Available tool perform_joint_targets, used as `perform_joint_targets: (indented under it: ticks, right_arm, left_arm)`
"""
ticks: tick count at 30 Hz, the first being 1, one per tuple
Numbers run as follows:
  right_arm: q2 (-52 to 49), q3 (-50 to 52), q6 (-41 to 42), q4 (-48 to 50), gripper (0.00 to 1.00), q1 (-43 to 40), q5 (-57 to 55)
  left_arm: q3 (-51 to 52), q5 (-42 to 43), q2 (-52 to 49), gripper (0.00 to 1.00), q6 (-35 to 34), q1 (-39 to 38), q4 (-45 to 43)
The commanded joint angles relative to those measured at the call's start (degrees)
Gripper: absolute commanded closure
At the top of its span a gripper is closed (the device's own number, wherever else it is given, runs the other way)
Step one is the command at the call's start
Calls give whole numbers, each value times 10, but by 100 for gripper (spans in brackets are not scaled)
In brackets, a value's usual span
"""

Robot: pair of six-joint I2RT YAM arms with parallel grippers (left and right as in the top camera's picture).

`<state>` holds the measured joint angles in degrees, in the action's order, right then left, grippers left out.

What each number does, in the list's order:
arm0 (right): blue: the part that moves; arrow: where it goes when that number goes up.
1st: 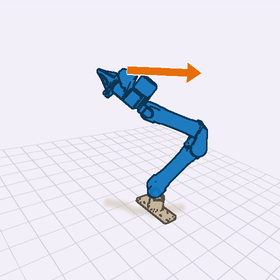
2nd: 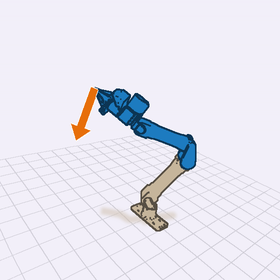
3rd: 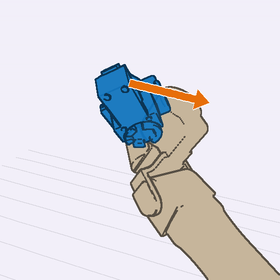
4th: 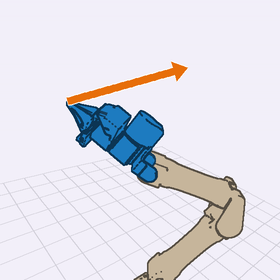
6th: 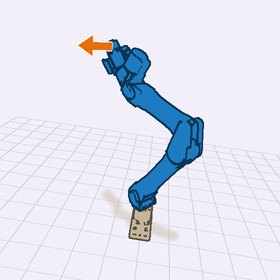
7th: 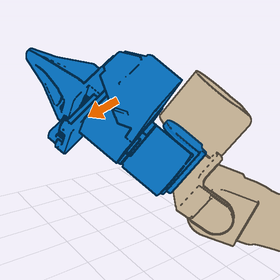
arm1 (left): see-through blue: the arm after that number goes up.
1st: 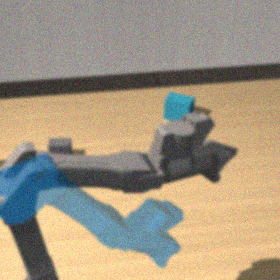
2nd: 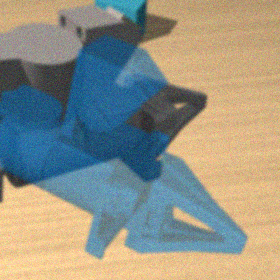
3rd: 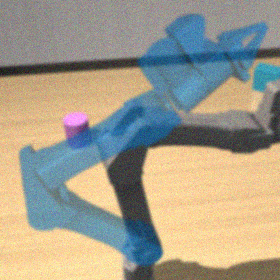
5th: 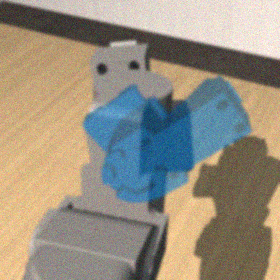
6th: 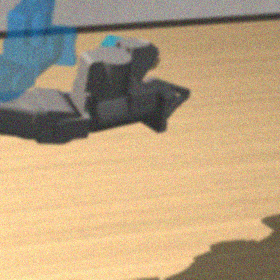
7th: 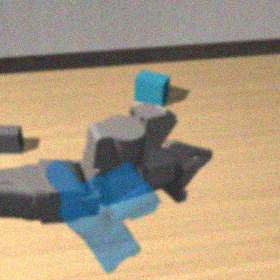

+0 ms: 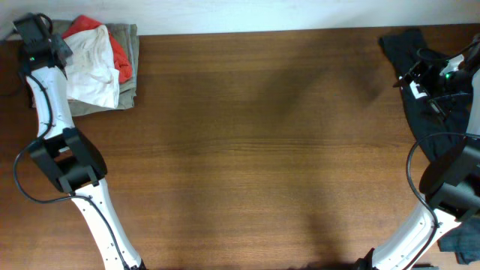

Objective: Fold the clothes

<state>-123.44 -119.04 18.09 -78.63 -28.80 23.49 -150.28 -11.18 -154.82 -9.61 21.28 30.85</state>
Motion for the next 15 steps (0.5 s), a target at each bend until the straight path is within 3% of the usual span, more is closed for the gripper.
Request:
perform_joint_targets:
  ticks: [1,2,4,5,9,13,15]
  right_arm:
    - [4,-8,4,0,1,-1,-1]
    - [4,-8,4,0,2,-1,-1]
    - [4,-8,4,0,1,-1,-1]
    - [4,-8,4,0,1,-1,-1]
    - [4,-8,4,0,1,-1,-1]
    - [9,-9,-3,-54,1,-9,77]
    - [51,-9,-65,-94,2,-8,73]
  left_arm:
    - [-63,37,141,51,-2,-22,39]
    - [-63,57,177,30,-2,-31,63]
    - [-63,92,234,7,-2,-50,128]
    - [-63,106,262,1,-2,-61,175]
    - [-63,274,324,1,-2,-81,335]
    - [-63,283,323,1,-2,-97,417]
    - [-63,283,323,1,-2,-97,437]
